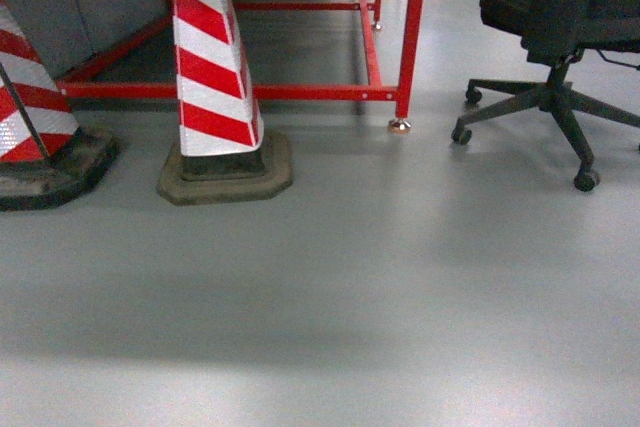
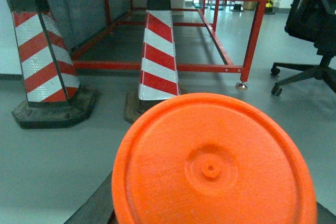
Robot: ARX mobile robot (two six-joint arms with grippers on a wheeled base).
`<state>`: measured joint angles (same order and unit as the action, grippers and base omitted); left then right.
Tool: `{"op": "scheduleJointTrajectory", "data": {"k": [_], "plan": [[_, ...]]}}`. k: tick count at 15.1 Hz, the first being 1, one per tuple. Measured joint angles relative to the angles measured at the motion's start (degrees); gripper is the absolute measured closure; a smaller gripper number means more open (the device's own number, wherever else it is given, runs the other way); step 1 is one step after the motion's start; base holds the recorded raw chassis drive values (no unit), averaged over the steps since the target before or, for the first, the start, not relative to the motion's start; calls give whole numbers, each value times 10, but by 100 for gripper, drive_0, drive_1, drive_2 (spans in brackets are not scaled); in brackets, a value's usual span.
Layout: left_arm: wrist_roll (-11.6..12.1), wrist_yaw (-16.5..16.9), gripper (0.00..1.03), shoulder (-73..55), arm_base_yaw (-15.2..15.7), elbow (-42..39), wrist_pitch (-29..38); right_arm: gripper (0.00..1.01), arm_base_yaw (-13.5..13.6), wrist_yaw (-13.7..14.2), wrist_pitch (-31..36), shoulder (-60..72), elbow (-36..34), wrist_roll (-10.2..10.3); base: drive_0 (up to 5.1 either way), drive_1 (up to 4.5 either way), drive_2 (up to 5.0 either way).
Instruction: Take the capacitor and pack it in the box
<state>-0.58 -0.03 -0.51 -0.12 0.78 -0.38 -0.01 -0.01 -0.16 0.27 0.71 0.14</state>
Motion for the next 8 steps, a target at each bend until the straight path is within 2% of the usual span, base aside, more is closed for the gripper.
{"op": "scheduleJointTrajectory", "data": {"k": [8], "plan": [[0, 0, 59, 0, 0, 0, 0, 3, 0, 0, 1, 0, 0, 0, -487, 253, 253]]}}
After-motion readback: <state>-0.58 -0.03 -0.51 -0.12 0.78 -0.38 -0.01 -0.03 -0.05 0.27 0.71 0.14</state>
